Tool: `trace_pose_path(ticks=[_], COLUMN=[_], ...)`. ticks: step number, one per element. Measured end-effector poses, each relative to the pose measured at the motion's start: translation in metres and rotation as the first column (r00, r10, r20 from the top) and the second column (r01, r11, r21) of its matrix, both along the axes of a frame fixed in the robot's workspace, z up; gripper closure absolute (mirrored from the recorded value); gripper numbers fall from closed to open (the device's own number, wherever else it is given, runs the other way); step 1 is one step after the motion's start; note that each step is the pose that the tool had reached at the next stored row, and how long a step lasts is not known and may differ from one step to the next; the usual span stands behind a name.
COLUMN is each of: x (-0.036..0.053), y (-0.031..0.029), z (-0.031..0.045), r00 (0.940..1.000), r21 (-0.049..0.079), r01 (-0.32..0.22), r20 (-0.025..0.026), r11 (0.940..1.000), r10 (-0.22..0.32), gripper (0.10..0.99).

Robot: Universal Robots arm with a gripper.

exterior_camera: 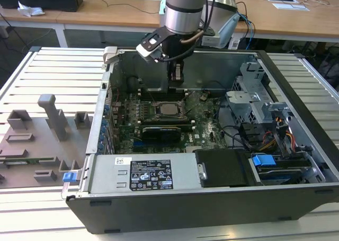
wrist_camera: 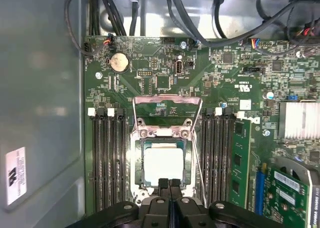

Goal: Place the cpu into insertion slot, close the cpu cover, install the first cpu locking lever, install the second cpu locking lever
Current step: 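Place the cpu into insertion slot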

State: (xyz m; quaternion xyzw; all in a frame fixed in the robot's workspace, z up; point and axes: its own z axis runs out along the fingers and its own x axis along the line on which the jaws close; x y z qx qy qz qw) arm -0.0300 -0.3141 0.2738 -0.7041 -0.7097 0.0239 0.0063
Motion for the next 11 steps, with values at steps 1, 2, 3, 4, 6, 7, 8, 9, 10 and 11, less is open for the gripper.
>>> trace_pose_path(ticks=[1,2,3,4,6,7,8,9,10,11], x=[0.0,0.0,0.0,0.0,0.0,0.0,0.0,0.0,0.0,0.0], y=[0.0,0.0,0.0,0.0,0.0,0.0,0.0,0.0,0.0,0.0], z=[0.0032,0.0055,0.0071,0.009,0.0103,0.0104,0.0104,0.0105,0.0105,0.0105], r00=[1.0,1.0,1.0,1.0,1.0,1.0,1.0,1.0,1.0,1.0], r21=[0.0,0.0,0.0,0.0,0.0,0.0,0.0,0.0,0.0,0.0], r01=[0.0,0.0,0.0,0.0,0.0,0.0,0.0,0.0,0.0,0.0], r20=[-0.0001,0.0,-0.0001,0.0,0.0001,0.0,0.0,0.0,0.0,0.0], r11=[1.0,1.0,1.0,1.0,1.0,1.0,1.0,1.0,1.0,1.0], r10=[0.0,0.0,0.0,0.0,0.0,0.0,0.0,0.0,0.0,0.0], gripper=[0.98,0.98,0.98,0.98,0.98,0.98,0.98,0.98,0.98,0.98])
